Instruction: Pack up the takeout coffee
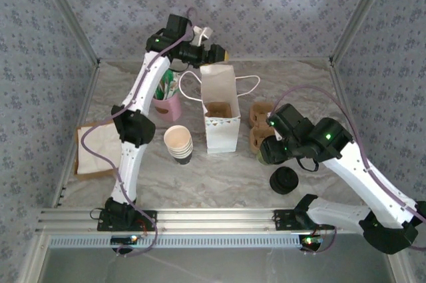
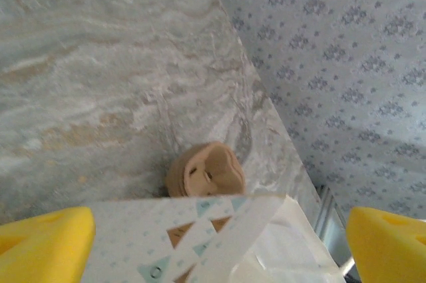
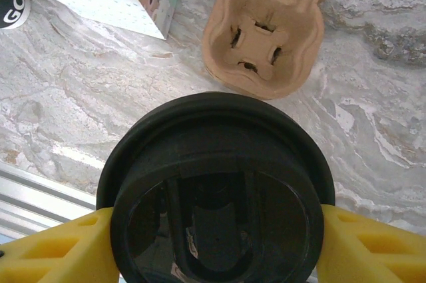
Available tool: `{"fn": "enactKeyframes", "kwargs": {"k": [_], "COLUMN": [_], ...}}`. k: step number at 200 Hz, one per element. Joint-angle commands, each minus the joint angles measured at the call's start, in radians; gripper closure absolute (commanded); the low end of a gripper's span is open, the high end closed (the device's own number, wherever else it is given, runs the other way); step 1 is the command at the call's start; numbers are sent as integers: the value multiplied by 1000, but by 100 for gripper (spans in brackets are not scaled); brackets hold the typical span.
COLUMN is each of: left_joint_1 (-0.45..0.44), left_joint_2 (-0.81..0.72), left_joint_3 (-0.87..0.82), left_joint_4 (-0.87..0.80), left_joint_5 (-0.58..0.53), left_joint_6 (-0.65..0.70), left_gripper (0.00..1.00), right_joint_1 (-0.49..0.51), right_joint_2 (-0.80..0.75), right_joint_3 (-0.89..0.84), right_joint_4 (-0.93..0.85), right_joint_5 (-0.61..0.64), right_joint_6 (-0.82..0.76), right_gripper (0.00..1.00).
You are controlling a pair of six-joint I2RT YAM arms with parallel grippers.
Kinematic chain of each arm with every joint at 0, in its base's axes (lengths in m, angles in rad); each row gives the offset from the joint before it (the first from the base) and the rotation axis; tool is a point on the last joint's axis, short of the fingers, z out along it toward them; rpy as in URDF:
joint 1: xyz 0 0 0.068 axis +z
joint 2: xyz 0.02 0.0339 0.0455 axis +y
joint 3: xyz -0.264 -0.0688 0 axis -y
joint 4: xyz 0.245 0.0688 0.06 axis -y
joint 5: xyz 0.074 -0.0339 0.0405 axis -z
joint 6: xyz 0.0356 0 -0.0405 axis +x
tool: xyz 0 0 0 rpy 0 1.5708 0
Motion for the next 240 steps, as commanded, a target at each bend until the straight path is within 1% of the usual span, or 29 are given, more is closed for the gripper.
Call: {"fn": "enactKeyframes", "kwargs": {"k": [1,29,48,77,117,150,166,201,240], "left_joint_1": [-24,-23,-23,-30,-53,-57,-62,-91,-94], "left_joint_2": [-142,-278,-349,-434,-537,-636,-676,-737,-791], "left_joint_3": [-149,-406,-533,-671,-842,-985,-1042,-1114,-1127], "left_joint_4": [68,218,294,394,463,546,587,612,602], "left_joint_5": [54,47,43,38,10,-13,-20,-48,-98], "left_joint_6": [14,-24,-49,-84,-97,-139,-158,-167,-153], "left_gripper": [3,3,3,3,2,2,2,1,1], "right_joint_1": [-25,-48,-58,-69,-87,-108,-118,-137,-155], "right_joint_2": [-15,-18,-19,-22,-28,-28,-27,-21,-5], "right_joint_3": [26,25,25,25,31,58,78,157,283], "right_joint_4": [-35,-32,-31,-31,-39,-57,-70,-123,-174], "right_joint_5": [-18,-33,-41,-47,-47,-41,-35,6,35], "right_joint_6": [-25,-38,-45,-51,-49,-48,-50,-48,-58], "right_gripper": [32,32,32,32,32,32,32,33,33]}}
